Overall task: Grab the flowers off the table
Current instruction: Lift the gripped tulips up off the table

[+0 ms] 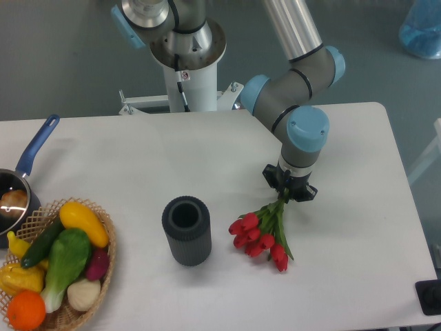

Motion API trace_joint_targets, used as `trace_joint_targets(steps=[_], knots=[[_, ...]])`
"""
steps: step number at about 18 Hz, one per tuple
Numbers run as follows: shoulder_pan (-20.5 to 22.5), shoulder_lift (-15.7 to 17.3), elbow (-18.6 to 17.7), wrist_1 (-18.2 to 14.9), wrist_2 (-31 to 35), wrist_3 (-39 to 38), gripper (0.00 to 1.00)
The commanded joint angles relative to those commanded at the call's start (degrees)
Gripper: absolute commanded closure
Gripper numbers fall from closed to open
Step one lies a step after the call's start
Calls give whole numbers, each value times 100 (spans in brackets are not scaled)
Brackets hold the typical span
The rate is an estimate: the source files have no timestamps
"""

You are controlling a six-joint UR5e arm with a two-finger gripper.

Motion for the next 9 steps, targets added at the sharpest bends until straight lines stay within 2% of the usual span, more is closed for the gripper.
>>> trace_joint_targets(steps=[9], knots=[[114,79,509,-62,-588,-167,79]])
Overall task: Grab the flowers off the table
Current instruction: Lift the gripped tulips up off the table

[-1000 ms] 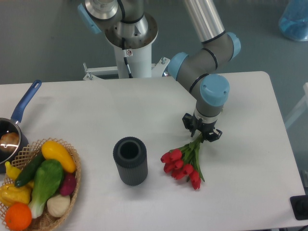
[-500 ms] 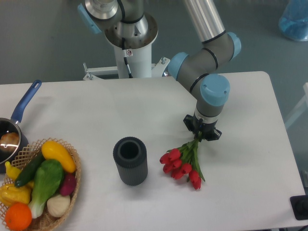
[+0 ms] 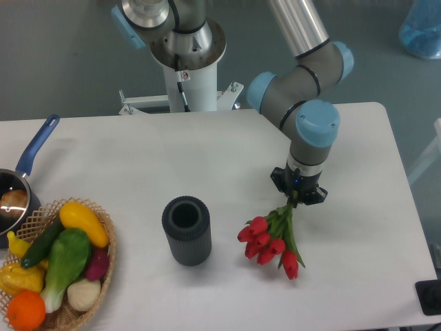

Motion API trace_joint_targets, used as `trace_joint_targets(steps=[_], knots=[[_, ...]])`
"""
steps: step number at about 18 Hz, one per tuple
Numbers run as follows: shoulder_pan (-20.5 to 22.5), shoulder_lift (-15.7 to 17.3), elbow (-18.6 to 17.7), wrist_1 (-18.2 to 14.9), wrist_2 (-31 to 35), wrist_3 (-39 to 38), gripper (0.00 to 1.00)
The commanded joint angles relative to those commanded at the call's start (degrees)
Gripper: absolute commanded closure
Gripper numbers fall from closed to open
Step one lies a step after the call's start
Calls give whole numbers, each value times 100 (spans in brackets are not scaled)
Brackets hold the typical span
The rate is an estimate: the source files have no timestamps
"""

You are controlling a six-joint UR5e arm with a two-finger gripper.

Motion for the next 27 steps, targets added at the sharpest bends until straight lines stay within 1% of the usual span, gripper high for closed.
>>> trace_joint_targets(steps=[3,5,8,11,13,14,16,19,21,27], knots=[[53,185,245,-52,-228,-79,79],[53,194,526,-114,-483,-376,79],[35,220,878,-114,-554,-589,79],[53,326,1107,-79,-642,-817,79],[79,361,1300,-53,-939,-870,79],[97,439,1362,-44,-1150,-1001,79],[184,615,1389,-26,-1545,-1221,79],[308,756,1407,-26,-1977,-1414,79],[395,782,1407,-26,-2013,-1477,79],[413,783,1442,-18,-2048,-1494,79]])
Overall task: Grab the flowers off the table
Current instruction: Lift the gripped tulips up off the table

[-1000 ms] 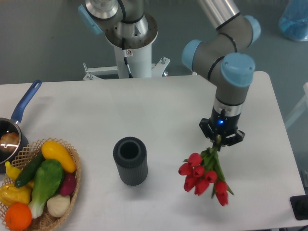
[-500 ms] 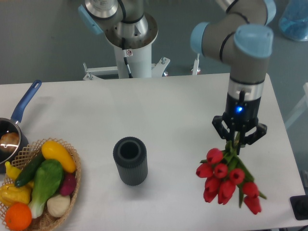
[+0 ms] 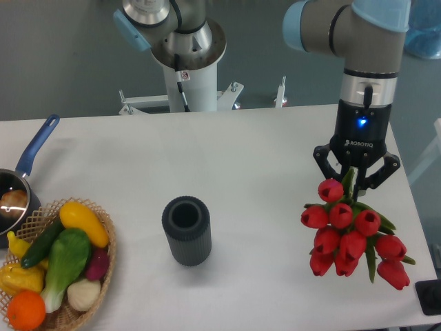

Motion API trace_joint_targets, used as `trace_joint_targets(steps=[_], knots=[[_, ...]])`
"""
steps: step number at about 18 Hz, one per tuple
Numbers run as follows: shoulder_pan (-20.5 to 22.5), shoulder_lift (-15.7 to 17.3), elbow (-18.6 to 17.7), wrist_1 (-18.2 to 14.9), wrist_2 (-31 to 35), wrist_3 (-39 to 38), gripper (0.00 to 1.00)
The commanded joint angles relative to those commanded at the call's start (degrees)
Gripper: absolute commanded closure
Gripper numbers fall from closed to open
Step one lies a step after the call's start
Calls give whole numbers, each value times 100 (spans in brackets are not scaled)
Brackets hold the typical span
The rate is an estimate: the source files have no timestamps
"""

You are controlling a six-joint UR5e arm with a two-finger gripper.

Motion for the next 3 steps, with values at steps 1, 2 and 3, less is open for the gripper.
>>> trace_joint_targets(steps=[1,2,3], knots=[[-9,0,35,0,0,-35,79],[-9,0,70,9,0,-79,79],[-9,0,97,9,0,-123,79]])
